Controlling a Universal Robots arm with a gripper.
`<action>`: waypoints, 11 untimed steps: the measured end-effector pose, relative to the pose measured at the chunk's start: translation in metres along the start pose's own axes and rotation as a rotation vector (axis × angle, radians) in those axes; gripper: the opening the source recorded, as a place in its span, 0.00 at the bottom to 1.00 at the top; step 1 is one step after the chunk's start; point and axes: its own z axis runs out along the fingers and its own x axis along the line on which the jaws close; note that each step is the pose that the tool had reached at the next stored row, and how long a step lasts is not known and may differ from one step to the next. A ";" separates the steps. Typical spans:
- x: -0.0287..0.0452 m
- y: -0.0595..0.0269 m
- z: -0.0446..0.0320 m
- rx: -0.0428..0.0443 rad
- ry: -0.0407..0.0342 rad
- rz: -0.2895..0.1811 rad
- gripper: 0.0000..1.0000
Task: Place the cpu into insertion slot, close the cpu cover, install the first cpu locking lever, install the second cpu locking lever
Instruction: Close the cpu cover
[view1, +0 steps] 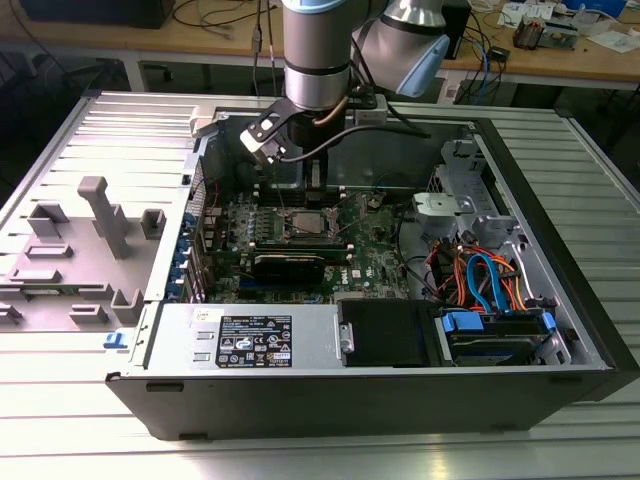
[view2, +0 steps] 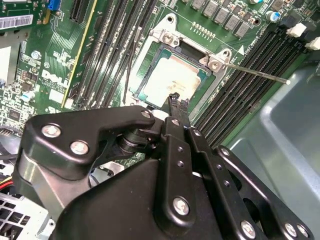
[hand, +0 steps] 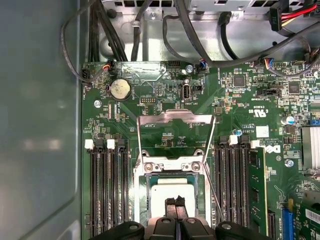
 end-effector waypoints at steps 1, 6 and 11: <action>0.0000 0.0000 -0.0004 0.0000 0.0000 0.000 0.11; -0.0001 0.0001 -0.0020 0.0000 0.0000 0.000 0.11; -0.0002 0.0002 -0.0042 0.0000 0.0000 0.000 0.11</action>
